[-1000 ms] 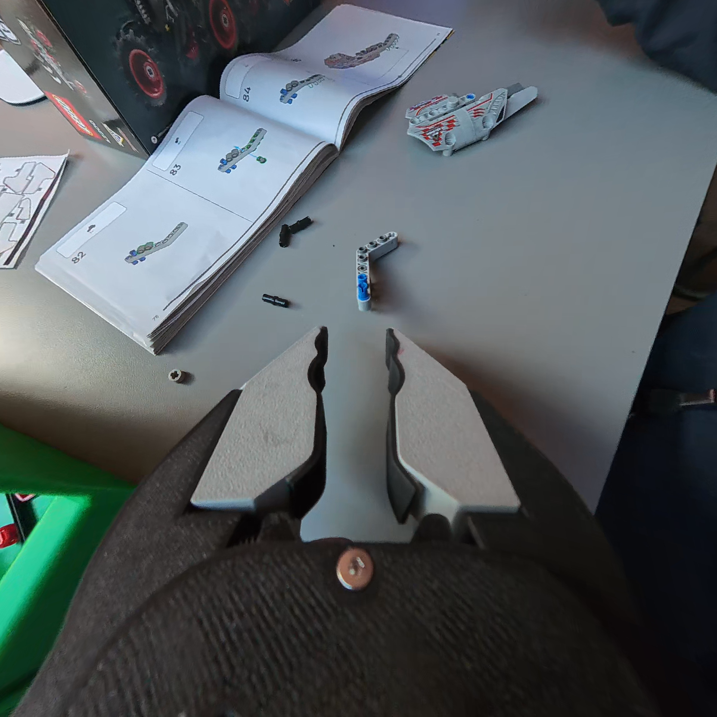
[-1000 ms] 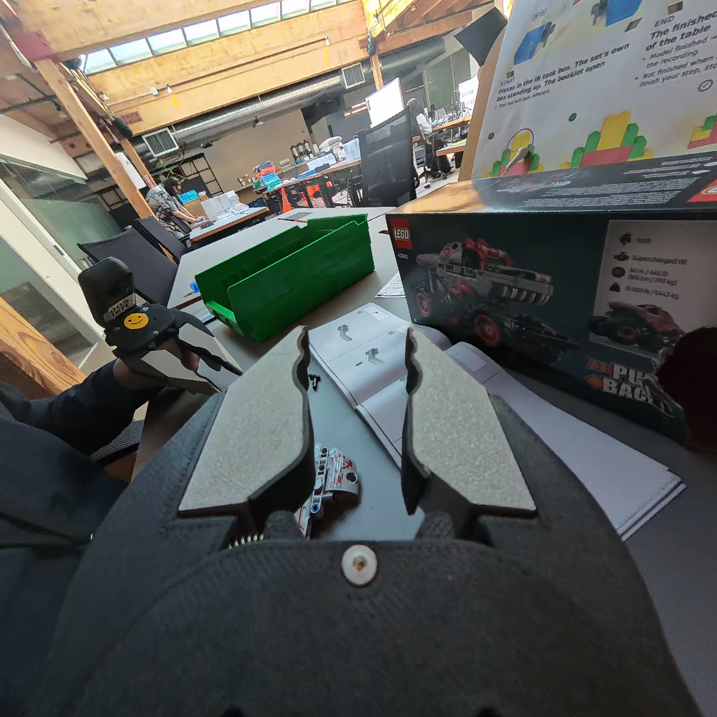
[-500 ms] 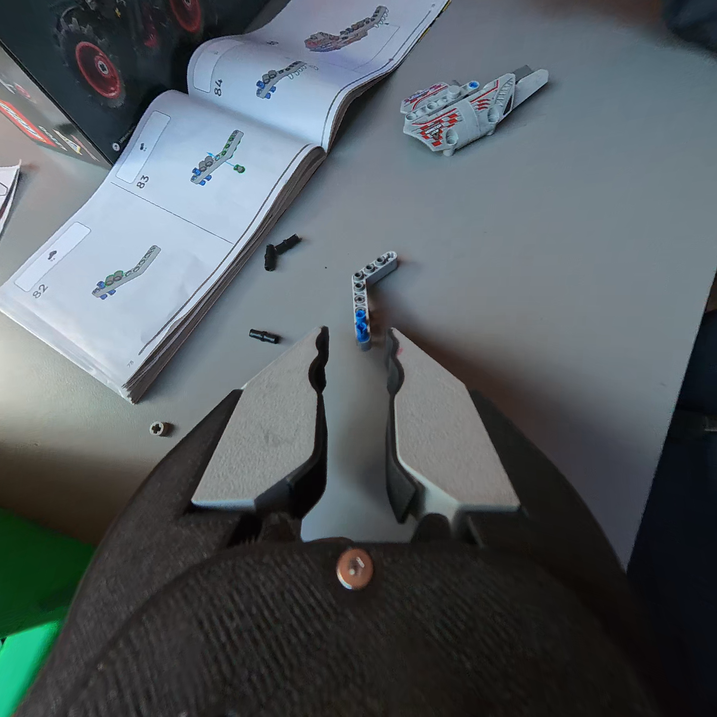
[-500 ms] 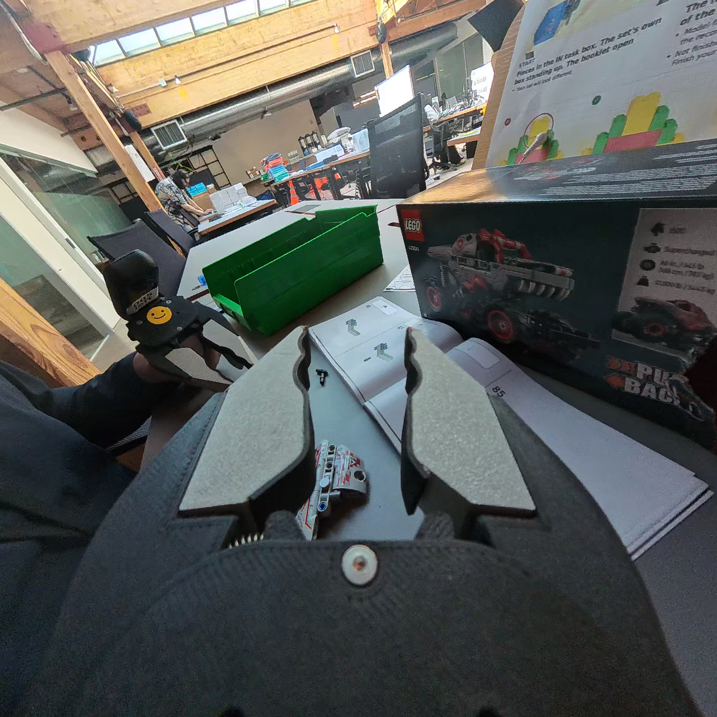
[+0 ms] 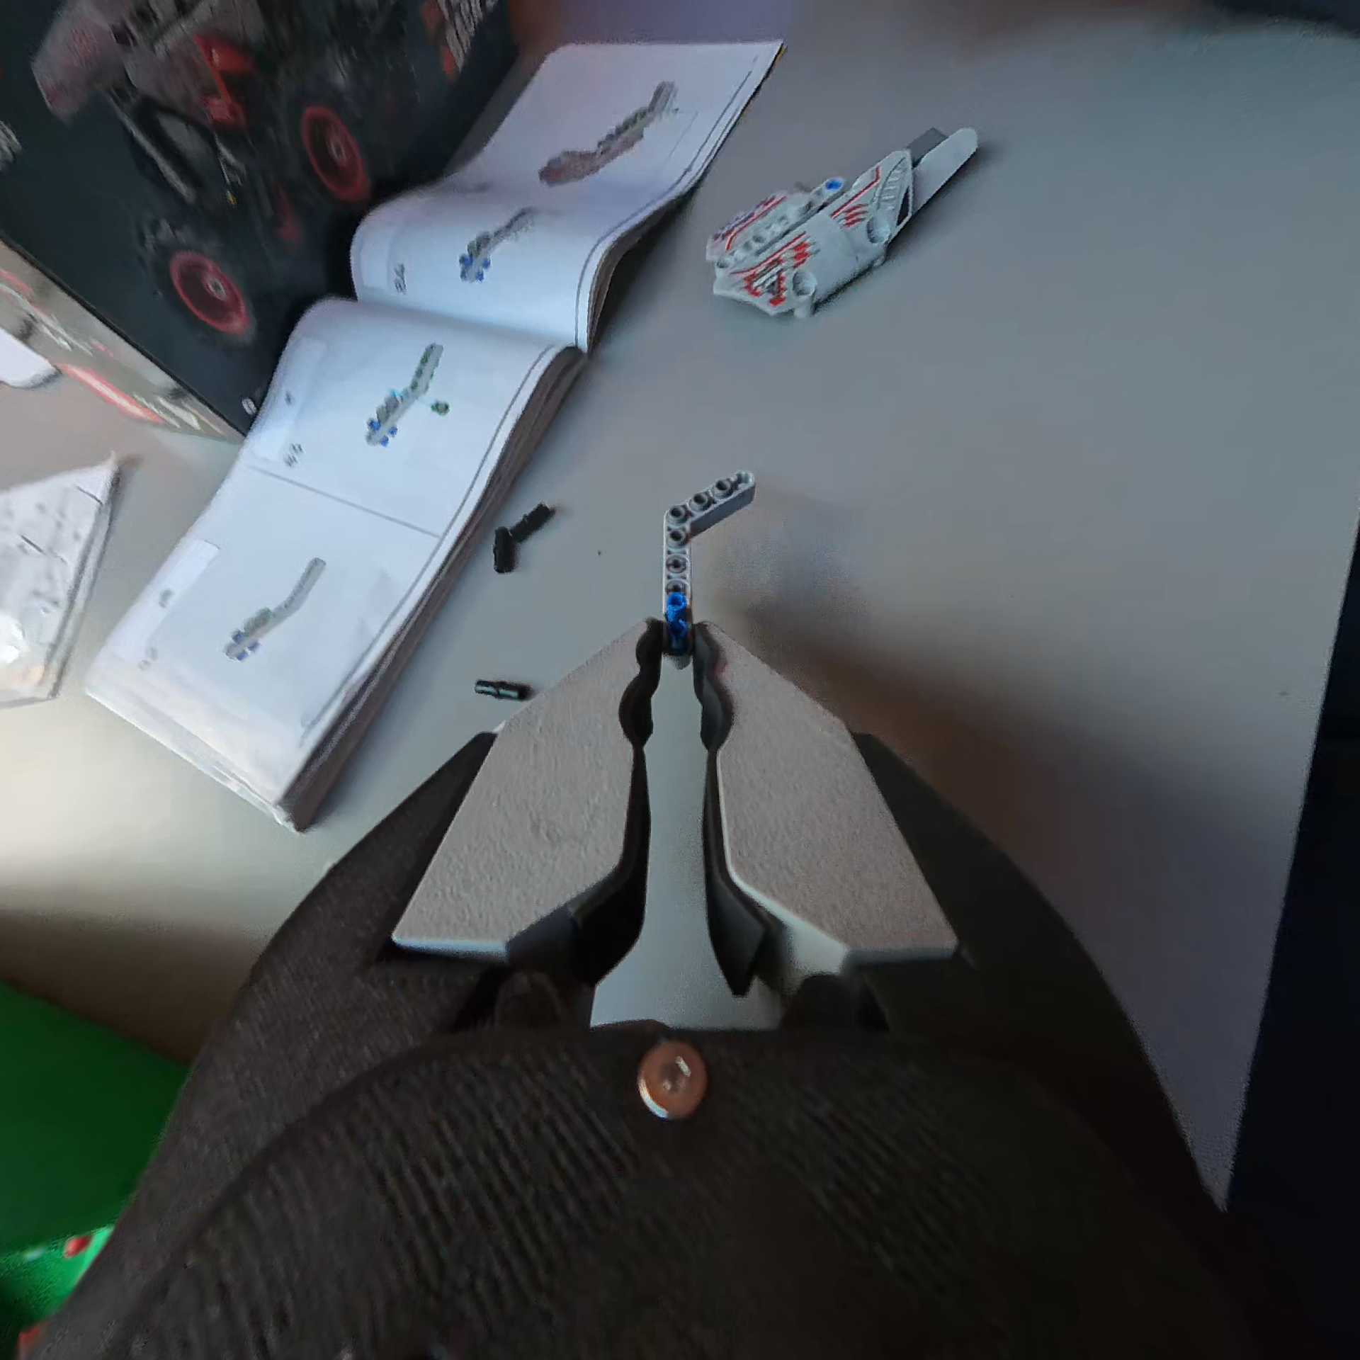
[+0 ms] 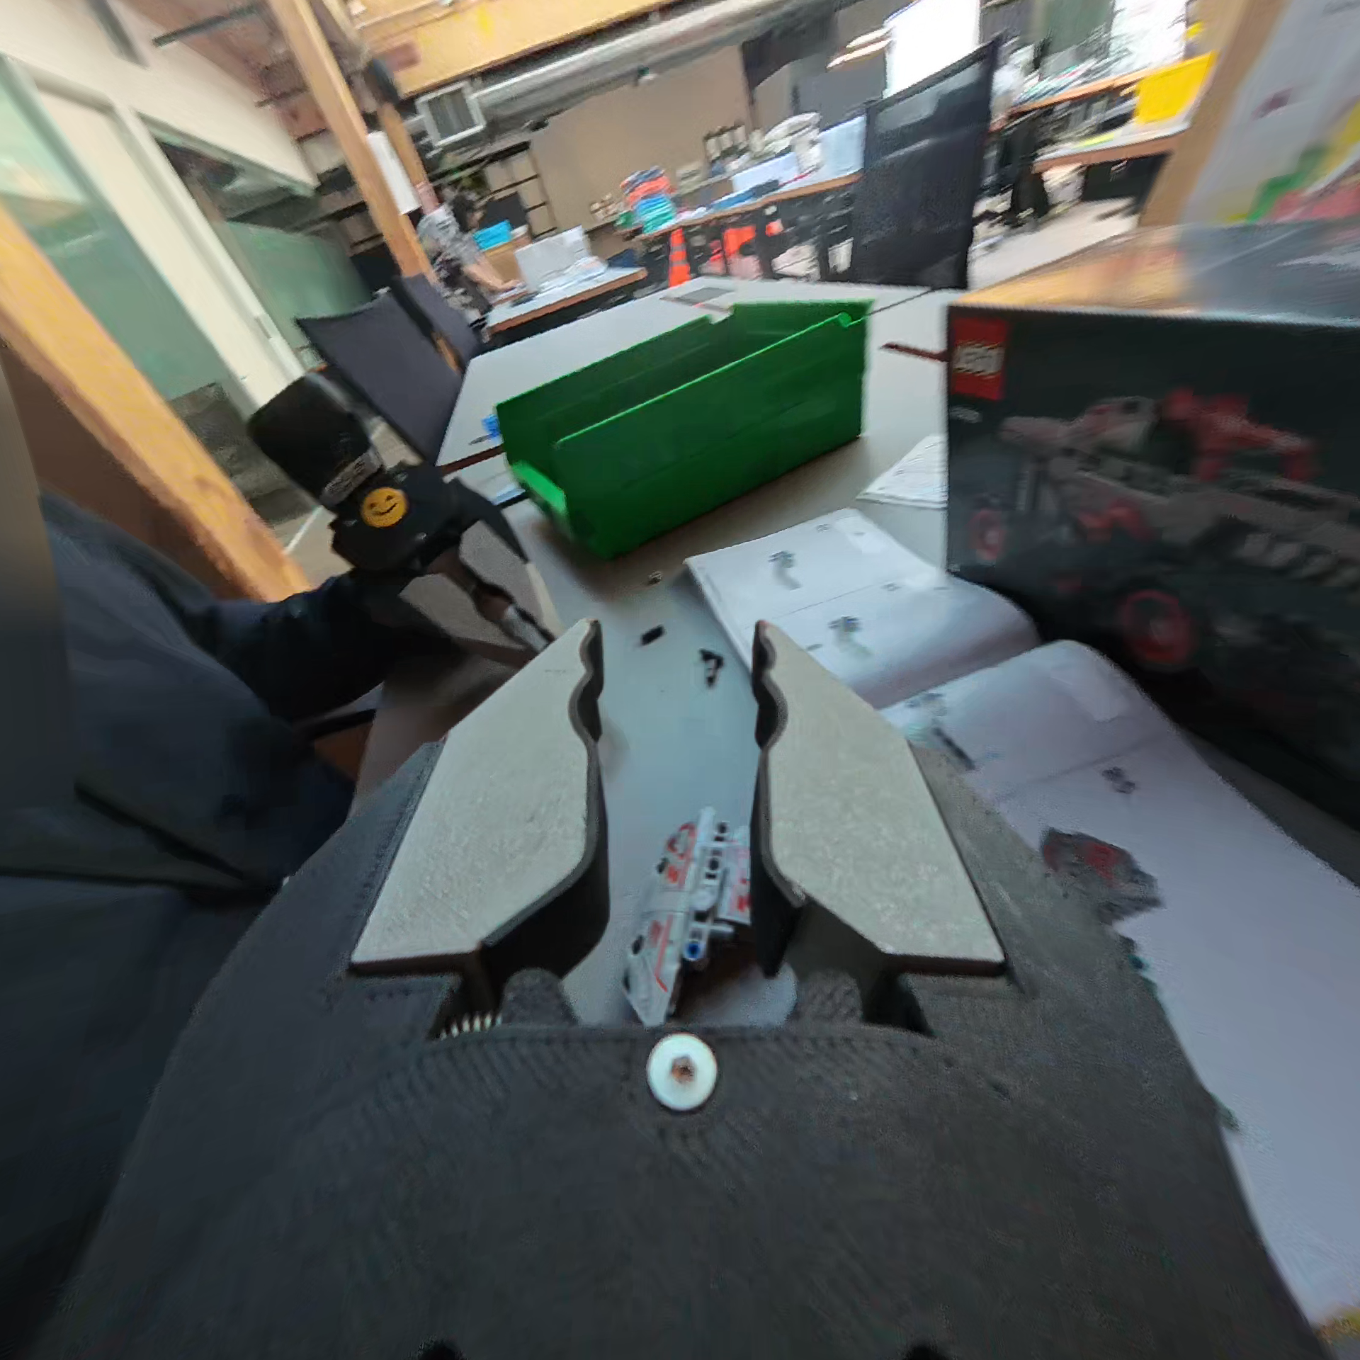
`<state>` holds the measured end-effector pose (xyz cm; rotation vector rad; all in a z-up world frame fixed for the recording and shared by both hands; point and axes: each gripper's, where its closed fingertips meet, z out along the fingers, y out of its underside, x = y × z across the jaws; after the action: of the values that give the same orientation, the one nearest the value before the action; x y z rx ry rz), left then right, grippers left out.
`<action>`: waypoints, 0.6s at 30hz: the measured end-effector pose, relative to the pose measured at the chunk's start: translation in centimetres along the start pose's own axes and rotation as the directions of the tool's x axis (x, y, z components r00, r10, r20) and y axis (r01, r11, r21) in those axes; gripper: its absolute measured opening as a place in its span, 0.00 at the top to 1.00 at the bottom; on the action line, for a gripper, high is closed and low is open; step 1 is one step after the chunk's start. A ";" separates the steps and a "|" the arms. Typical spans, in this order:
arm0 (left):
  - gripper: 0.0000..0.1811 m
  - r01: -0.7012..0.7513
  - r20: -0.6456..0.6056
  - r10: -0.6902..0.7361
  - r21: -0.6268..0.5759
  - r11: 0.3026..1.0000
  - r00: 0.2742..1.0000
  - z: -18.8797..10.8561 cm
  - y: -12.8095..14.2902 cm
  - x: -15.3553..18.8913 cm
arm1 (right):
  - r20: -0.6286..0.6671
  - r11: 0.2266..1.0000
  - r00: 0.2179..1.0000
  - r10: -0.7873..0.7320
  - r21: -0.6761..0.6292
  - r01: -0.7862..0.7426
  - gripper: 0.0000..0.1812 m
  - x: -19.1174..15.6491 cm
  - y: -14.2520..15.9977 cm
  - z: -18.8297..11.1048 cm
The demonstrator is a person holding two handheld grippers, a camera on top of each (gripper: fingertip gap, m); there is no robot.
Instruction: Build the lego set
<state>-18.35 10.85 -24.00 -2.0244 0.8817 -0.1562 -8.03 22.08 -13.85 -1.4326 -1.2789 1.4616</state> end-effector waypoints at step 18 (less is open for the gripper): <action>0.97 -0.769 0.471 0.654 0.087 0.633 0.592 -3.8 -6.5 2.4 | 0.414 0.944 0.910 -0.009 -0.295 0.144 0.96 -11.0 6.8 6.8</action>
<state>-14.78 8.96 -17.20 -1.2137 1.2584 0.5545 -12.28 8.79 -18.03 -1.2898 -1.8867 1.6073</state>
